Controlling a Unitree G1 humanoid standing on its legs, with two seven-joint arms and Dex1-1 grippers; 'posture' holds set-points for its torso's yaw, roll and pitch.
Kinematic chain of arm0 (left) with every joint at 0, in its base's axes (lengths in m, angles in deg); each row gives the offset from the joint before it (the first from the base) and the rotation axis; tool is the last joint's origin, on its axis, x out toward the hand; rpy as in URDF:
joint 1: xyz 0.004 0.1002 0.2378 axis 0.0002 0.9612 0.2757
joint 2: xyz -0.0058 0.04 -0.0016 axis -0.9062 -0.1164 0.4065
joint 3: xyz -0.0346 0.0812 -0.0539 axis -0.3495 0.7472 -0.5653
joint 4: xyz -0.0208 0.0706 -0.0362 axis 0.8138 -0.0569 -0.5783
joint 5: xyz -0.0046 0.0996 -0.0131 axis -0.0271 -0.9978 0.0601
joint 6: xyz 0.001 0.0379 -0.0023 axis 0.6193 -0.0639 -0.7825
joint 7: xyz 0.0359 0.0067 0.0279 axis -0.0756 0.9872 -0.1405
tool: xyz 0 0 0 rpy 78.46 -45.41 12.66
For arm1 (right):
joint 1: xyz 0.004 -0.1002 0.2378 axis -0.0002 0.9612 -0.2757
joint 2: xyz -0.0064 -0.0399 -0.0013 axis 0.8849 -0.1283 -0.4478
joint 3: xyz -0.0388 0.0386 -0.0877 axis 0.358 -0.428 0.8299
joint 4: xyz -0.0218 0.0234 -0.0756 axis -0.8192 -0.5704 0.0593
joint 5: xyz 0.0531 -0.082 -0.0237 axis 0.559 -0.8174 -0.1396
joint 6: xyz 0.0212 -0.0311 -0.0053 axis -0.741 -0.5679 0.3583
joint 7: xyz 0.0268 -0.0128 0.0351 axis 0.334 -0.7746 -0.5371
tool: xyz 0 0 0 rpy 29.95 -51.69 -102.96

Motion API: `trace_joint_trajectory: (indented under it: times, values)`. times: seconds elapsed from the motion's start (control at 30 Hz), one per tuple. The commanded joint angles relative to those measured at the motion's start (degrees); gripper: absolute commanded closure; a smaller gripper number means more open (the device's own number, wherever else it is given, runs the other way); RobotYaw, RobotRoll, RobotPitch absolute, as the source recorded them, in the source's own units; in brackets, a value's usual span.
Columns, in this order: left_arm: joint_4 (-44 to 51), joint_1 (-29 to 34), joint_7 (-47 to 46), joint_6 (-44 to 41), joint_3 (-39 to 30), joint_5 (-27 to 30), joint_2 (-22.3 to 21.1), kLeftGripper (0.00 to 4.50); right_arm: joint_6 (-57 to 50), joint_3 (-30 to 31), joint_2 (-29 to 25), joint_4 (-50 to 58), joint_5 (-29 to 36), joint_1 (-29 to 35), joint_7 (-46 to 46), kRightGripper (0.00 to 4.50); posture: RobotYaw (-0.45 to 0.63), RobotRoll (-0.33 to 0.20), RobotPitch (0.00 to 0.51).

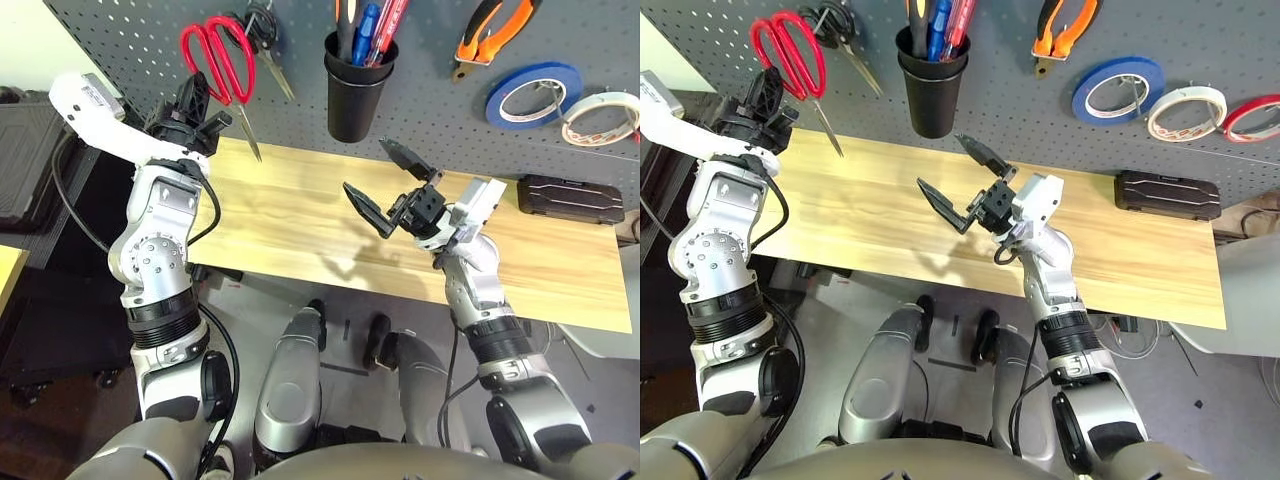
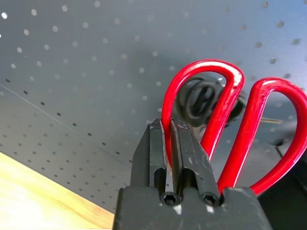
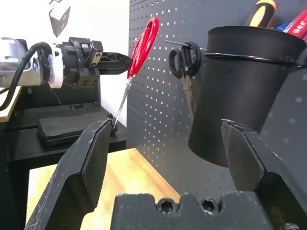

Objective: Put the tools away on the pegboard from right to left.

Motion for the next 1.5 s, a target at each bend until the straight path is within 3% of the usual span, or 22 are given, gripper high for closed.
trace_joint_trajectory:
  times: [0.03,0.87,1.07,1.2,1.27,1.3,1.5]
  values:
    - [-3.3,-0.9,1.5,1.7,0.4,-2.5,-0.5,4.47,0.4,0.2,-0.3,0.6,-0.9,1.1,0.5,0.00,0.26,0.000,0.272]
    - [-29.3,-12.1,7.8,12.2,2.4,-15.3,-0.4,4.47,-1.3,1.5,-0.8,4.0,-2.4,3.0,3.9,0.00,0.22,0.000,0.283]
    - [-24.2,-6.8,9.7,11.2,3.5,-16.5,-0.4,2.52,-2.5,1.2,-1.0,4.8,-3.4,3.8,6.2,0.00,0.21,0.000,0.287]
    - [-16.3,0.5,12.4,10.4,4.2,-16.0,-0.8,0.92,-5.0,0.3,-1.3,5.4,-5.4,5.0,10.2,0.00,0.21,0.000,0.283]
    - [-12.9,5.2,12.9,13.5,4.8,-18.8,-1.6,0.21,-7.4,-0.9,-1.3,5.5,-7.1,5.7,14.3,0.00,0.21,0.000,0.277]
    - [-11.3,7.4,13.2,13.6,5.0,-19.4,-1.9,0.03,-8.4,-1.6,-1.2,5.5,-7.9,6.0,16.4,0.00,0.22,0.000,0.273]
    - [-4.4,18.3,17.6,15.0,3.9,-18.2,-3.3,0.03,-9.0,-5.4,-1.1,3.3,-14.9,7.8,29.2,0.00,0.21,0.000,0.245]
